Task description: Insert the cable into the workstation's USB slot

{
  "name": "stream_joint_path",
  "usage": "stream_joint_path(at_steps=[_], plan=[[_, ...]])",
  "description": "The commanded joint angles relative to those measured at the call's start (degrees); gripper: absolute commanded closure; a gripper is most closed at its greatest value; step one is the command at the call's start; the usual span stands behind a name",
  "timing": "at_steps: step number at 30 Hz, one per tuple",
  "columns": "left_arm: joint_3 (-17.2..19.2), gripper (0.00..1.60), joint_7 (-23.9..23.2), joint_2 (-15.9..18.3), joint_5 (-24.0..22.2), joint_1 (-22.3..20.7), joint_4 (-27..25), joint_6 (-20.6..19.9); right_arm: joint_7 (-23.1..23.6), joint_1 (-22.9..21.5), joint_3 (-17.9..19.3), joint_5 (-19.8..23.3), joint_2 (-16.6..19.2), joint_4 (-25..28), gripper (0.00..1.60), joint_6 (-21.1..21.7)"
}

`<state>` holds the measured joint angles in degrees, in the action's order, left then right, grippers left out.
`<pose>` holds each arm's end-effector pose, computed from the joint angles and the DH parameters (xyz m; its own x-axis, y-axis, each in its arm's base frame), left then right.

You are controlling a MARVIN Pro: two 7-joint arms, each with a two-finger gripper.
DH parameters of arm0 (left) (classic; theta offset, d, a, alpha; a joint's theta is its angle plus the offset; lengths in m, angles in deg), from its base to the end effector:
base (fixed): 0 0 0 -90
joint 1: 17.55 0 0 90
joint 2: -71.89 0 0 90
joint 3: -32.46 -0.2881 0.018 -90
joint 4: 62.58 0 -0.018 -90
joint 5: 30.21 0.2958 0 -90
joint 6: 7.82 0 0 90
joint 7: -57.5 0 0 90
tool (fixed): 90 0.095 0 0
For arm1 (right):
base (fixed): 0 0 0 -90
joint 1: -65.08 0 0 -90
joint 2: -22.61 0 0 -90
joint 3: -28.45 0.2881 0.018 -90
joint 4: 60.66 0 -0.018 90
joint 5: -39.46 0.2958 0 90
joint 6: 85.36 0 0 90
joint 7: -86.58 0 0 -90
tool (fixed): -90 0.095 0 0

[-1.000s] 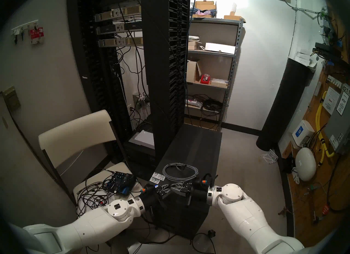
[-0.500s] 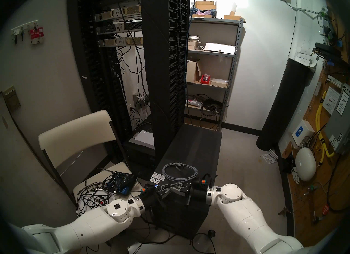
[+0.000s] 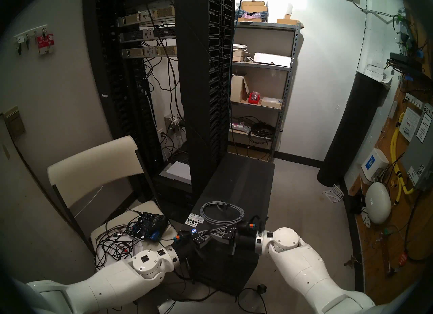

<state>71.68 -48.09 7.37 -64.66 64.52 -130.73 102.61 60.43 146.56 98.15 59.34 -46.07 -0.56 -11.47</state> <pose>0.3046 -0.0920 -0.4592 0.2569 -0.0364 0.9658 -0.7243 -0.6689 0.1674 0.3410 0.0114 -0.4273 0.1669 0.1174 0.9789 0.9425 -0.3106 -0.1235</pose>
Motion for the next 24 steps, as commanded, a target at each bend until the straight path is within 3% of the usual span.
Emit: stream_joint_path(at_steps=[1,24], plan=[[0.8,1.6,2.2,-0.3,0.2,0.1,1.1,0.3,1.6,-1.2,0.5,1.2,-0.2,1.8,1.6,-0.8],[0.9,1.6,3.7,-2.5,0.0,-0.5,4.1,-0.4,2.1,-1.2,1.4,0.6,-0.4,1.9,1.6,-0.3]])
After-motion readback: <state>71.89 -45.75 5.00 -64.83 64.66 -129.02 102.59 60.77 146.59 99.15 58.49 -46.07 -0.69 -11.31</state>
